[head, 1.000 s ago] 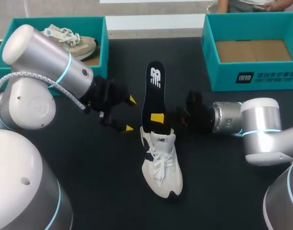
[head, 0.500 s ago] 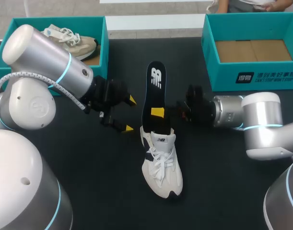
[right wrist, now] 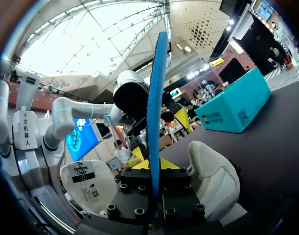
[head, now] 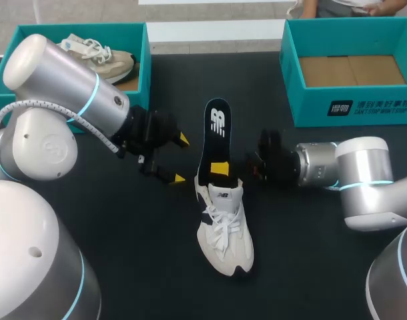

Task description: Take the shoe out of the shoebox, open the shoe tongue, remove and reinsert the insole, then place the shoe into the shoebox

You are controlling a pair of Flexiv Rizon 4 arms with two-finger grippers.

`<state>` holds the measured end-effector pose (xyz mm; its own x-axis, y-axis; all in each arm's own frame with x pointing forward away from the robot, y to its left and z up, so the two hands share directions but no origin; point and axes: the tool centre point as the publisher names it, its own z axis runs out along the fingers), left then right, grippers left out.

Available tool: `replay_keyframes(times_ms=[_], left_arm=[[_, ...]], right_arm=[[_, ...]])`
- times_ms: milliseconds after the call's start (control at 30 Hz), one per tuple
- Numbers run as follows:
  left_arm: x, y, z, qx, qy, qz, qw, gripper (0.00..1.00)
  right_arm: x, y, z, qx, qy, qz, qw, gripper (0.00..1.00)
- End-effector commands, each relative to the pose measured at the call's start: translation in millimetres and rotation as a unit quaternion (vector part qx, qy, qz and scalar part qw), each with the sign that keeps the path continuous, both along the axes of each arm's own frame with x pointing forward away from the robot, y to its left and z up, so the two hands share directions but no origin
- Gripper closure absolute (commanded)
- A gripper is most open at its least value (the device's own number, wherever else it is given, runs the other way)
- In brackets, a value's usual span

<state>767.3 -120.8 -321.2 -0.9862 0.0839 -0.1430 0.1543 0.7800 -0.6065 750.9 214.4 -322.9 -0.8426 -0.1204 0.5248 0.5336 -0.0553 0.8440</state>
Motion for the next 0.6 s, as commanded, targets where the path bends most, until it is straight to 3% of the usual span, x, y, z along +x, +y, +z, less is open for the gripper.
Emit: replay_keyframes(times_ms=[33,233,300,367,500,600], left_arm=[[-0.6,1,-1,-0.001,-0.001,-0.001,1.000,0.00],[-0.6,1,-1,-0.001,-0.001,-0.001,1.000,0.00],[-0.6,1,-1,-0.001,-0.001,-0.001,1.000,0.00],[-0.6,1,-1,-0.001,-0.001,-0.001,1.000,0.00],[-0.6,1,-1,-0.001,-0.001,-0.001,1.000,0.00],[-0.6,1,-1,-0.001,-0.001,-0.001,1.000,0.00]], right_arm=[[-7.8,2,-5,-0.007,0.003,0.006,1.000,1.00],[-5.0,-1,-2,-0.007,-0.002,0.002,1.000,1.00],[-0.5,-3,4,-0.003,-0.011,-0.003,1.000,0.84],[3.4,-4,9,-0.001,-0.017,-0.005,1.000,0.83],[8.1,-4,15,0.002,-0.025,-0.004,1.000,0.64],[12.0,-4,19,0.005,-0.033,-0.006,0.999,0.67]])
